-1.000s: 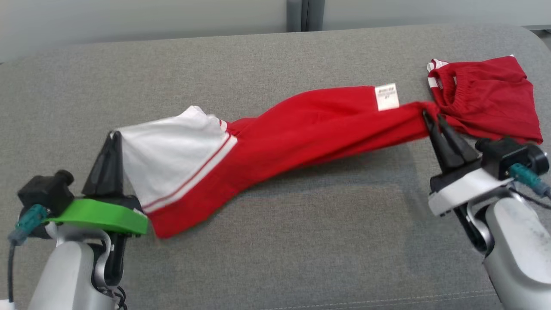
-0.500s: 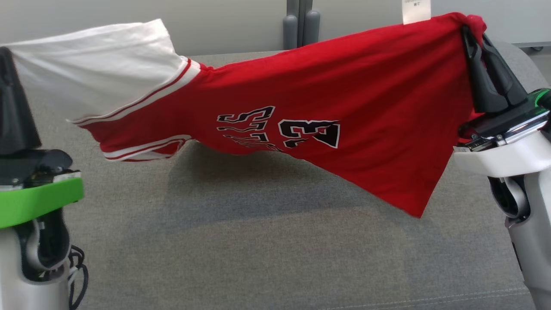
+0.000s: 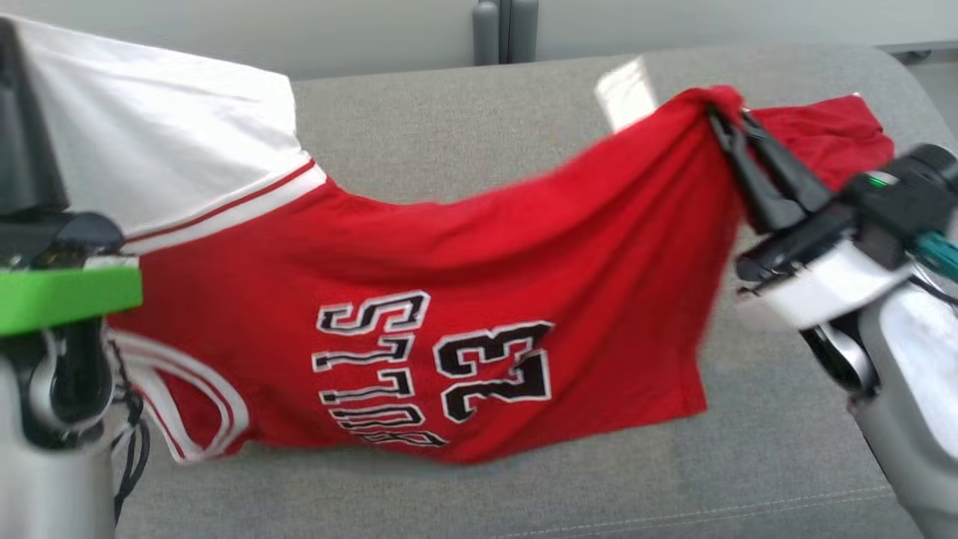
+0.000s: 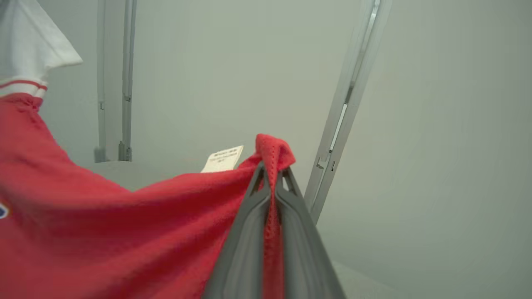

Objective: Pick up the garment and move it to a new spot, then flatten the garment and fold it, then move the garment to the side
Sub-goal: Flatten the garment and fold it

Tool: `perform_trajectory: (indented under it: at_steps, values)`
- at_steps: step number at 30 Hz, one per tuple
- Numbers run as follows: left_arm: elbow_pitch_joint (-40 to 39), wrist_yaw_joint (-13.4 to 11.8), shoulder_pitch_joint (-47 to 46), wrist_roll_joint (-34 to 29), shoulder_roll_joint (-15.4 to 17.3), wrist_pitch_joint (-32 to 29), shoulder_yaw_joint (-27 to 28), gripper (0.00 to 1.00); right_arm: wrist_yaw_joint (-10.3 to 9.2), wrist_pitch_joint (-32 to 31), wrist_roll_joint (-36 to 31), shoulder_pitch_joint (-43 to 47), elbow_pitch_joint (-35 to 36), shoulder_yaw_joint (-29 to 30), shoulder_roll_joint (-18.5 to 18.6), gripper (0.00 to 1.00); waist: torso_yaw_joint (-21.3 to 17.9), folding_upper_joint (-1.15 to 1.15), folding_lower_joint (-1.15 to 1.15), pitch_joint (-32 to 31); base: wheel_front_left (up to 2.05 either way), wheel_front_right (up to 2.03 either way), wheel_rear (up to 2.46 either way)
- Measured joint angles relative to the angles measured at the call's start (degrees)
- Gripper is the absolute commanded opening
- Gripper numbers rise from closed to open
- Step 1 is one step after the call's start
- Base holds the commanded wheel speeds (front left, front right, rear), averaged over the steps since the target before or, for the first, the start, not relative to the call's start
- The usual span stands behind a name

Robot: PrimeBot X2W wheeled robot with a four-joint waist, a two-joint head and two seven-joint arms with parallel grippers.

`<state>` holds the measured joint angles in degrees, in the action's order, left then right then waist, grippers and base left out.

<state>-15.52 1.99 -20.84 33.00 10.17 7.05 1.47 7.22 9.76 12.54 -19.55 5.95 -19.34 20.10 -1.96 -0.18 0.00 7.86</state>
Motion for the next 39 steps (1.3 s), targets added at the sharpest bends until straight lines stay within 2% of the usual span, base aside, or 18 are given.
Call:
perform_trajectory:
  at_steps: [2, 4, 7, 9, 11, 15, 21, 25, 30, 39]
  values:
    - [5.03, 0.00, -3.13, 0.05, 0.21, -2.20, -1.82, 0.00, 0.01, -2.32, 0.52, -5.38, -3.97, -3.76, 0.70, 0.00, 0.25, 0.00, 0.00, 0.96, 0.00, 0.00, 0.00]
    - [9.29, -0.22, -7.53, -0.94, 0.51, -3.48, -3.01, 0.00, 0.27, -3.69, -0.51, -13.12, -7.11, -4.19, 1.34, 0.00, 0.72, 0.00, 0.00, 1.79, 0.00, 0.00, 0.00]
    - [10.37, -1.91, -17.21, -1.74, 0.03, -3.15, -1.79, 0.00, 0.27, -3.11, -2.90, -26.80, -8.12, 2.96, -0.49, 0.00, 1.78, 0.00, 0.00, 2.61, 0.00, 0.00, 0.00]
    - [8.32, -2.78, -24.98, -1.49, -0.46, -1.27, 0.03, 0.00, -0.86, -0.70, -4.19, -34.92, -7.14, 6.84, -0.69, 0.00, 2.46, 0.00, 0.00, 3.19, 0.00, 0.00, 0.00]
    - [6.66, -2.85, -29.87, -0.97, -1.29, 0.14, 0.68, 0.00, -1.34, 1.09, -5.72, -38.57, -7.15, 8.17, 0.20, 0.00, 3.16, 0.00, 0.00, 3.78, 0.00, 0.00, 0.00]
    - [6.68, -1.97, -26.46, 1.58, -4.03, 0.81, -0.42, 0.00, -1.02, 1.79, -5.64, -33.20, -13.48, 5.19, 0.24, 0.00, 4.28, 0.00, 0.00, 5.24, 0.00, 0.00, 0.00]
    - [13.10, -1.52, -4.05, 5.53, -9.50, 0.54, -4.50, 0.00, -0.51, 1.27, -4.64, -14.48, -26.24, -1.90, -0.35, 0.00, 5.23, 0.00, 0.00, 8.15, 0.00, 0.00, 0.00]
    - [19.33, -1.71, 8.03, 6.27, -9.37, 1.80, -6.43, 0.00, -0.15, 1.83, -3.90, -9.65, -31.82, -5.34, -2.08, 0.00, 5.63, 0.00, 0.00, 10.42, 0.00, 0.00, 0.00]
    - [23.19, 0.20, 10.29, 7.17, -9.07, 4.80, -9.32, 0.00, -0.15, 3.91, -3.93, -9.68, -34.92, -5.92, -2.21, 0.00, 6.16, 0.00, 0.00, 12.79, 0.00, 0.00, 0.00]
    - [24.90, 1.81, 10.35, 7.22, -8.56, 6.72, -8.45, 0.00, -0.10, 4.83, -4.64, -9.60, -36.69, -7.12, -2.37, 0.00, 5.88, 0.00, 0.00, 11.71, 0.00, 0.00, 0.00]
